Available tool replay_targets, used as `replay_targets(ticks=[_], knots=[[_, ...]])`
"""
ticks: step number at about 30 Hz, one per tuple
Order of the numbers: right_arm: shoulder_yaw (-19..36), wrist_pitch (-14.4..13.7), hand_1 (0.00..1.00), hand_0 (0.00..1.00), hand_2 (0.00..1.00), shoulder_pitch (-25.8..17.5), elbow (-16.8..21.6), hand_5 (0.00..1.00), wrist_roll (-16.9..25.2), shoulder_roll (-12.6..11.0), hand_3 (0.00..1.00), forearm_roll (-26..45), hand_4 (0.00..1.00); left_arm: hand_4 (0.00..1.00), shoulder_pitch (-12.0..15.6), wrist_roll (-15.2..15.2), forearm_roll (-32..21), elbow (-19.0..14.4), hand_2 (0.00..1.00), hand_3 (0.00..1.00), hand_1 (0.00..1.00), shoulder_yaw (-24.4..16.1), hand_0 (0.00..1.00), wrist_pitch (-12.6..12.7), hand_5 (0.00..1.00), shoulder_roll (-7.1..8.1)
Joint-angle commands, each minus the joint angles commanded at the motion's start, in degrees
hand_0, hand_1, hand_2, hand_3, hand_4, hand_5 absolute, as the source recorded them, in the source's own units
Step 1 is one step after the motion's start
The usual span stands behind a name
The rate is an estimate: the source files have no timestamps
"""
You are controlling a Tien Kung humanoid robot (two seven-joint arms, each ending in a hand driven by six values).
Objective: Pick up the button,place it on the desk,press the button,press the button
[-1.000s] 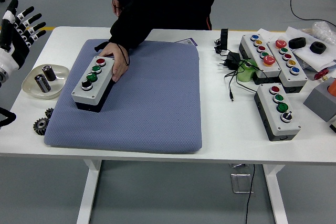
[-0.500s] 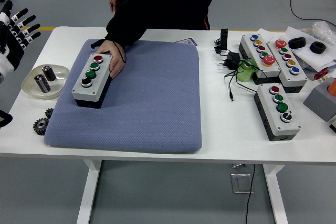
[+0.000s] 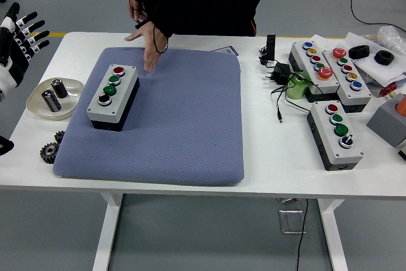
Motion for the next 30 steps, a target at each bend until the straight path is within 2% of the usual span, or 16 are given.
replay_targets(ticks=[7, 24, 25, 30], knots=[[1.5, 0.1, 0.724, 0.759, 0.730, -0.3, 0.0, 0.151, 0.1, 0.3, 0.589, -0.5, 0.192, 0.822, -0.9, 0.5, 0.3, -0.4, 0.914, 0.921, 0.879, 1.1, 0.859, 0.9, 0.998, 0.10], [0.5, -0.1, 0.716, 0.755, 0.727, 0.1, 0.0, 0.150, 0.4, 0.6, 0.590, 1.4, 0.192, 0.824, -1.3, 0.9, 1.8, -0.1, 0.915, 0.923, 0.881, 1.3, 0.864, 1.6, 0.998, 0.26], [0.5, -0.1, 0.718, 0.755, 0.727, 0.1, 0.0, 0.150, 0.4, 0.6, 0.594, 1.5, 0.193, 0.932, -1.4, 0.8, 2.0, -0.1, 0.916, 0.928, 0.882, 1.3, 0.866, 1.7, 0.866, 0.26], [0.7, 0.0, 0.718, 0.755, 0.727, 0.3, 0.0, 0.150, 0.3, 0.5, 0.594, 1.3, 0.193, 0.932, -1.6, 0.6, 4.2, 0.0, 0.916, 0.928, 0.882, 1.4, 0.866, 2.0, 0.866, 0.25]])
